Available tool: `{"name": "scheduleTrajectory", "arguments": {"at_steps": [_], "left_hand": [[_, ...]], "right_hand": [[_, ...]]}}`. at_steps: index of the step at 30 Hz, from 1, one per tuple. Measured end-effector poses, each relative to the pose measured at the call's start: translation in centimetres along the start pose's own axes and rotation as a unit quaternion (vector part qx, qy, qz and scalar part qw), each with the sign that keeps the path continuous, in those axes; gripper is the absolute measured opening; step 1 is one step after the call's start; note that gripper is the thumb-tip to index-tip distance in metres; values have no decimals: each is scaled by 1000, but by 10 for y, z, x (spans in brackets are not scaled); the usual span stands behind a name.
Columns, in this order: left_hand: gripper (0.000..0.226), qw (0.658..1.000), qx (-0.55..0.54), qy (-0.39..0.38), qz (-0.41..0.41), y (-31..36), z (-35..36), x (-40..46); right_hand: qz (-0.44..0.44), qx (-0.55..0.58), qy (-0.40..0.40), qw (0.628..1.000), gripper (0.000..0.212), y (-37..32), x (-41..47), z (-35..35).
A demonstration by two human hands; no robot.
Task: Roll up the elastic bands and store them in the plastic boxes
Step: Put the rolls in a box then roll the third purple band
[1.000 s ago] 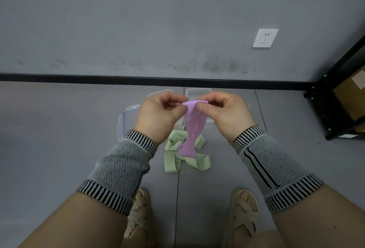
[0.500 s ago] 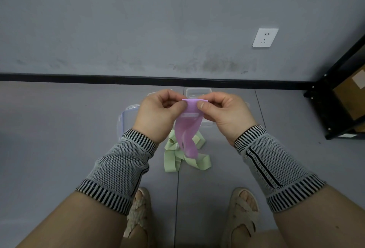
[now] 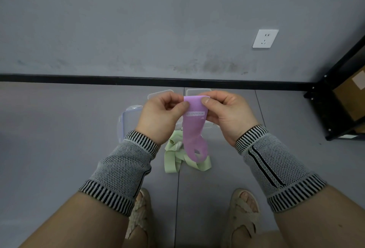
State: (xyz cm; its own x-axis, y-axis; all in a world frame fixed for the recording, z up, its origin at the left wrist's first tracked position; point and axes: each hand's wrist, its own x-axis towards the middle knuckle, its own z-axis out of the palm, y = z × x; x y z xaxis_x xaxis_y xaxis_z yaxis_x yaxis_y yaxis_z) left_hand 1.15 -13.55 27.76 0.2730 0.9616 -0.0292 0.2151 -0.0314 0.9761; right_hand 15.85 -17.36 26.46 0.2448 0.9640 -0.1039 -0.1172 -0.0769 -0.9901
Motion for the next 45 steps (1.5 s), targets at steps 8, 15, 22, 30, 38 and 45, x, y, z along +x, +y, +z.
{"name": "scheduleTrajectory", "arguments": {"at_steps": [8, 15, 22, 30, 38, 45], "left_hand": [[14, 997, 21, 70, 21, -1, 2, 2], [21, 999, -14, -19, 24, -2, 7, -2], [19, 998, -24, 49, 10, -2, 3, 3], [13, 998, -50, 11, -22, -2, 4, 2], [17, 996, -75, -12, -37, -1, 8, 1], [15, 997, -64, -19, -39, -3, 6, 2]], "right_hand": [[-12, -35, 59, 998, 14, 2, 2, 1], [15, 78, 13, 997, 26, -9, -8, 12], [0, 11, 45, 999, 25, -10, -8, 13], [-41, -72, 29, 996, 22, 0, -1, 9], [-23, -68, 75, 995, 19, -1, 0, 12], [-24, -49, 67, 996, 14, -6, -3, 16]]}}
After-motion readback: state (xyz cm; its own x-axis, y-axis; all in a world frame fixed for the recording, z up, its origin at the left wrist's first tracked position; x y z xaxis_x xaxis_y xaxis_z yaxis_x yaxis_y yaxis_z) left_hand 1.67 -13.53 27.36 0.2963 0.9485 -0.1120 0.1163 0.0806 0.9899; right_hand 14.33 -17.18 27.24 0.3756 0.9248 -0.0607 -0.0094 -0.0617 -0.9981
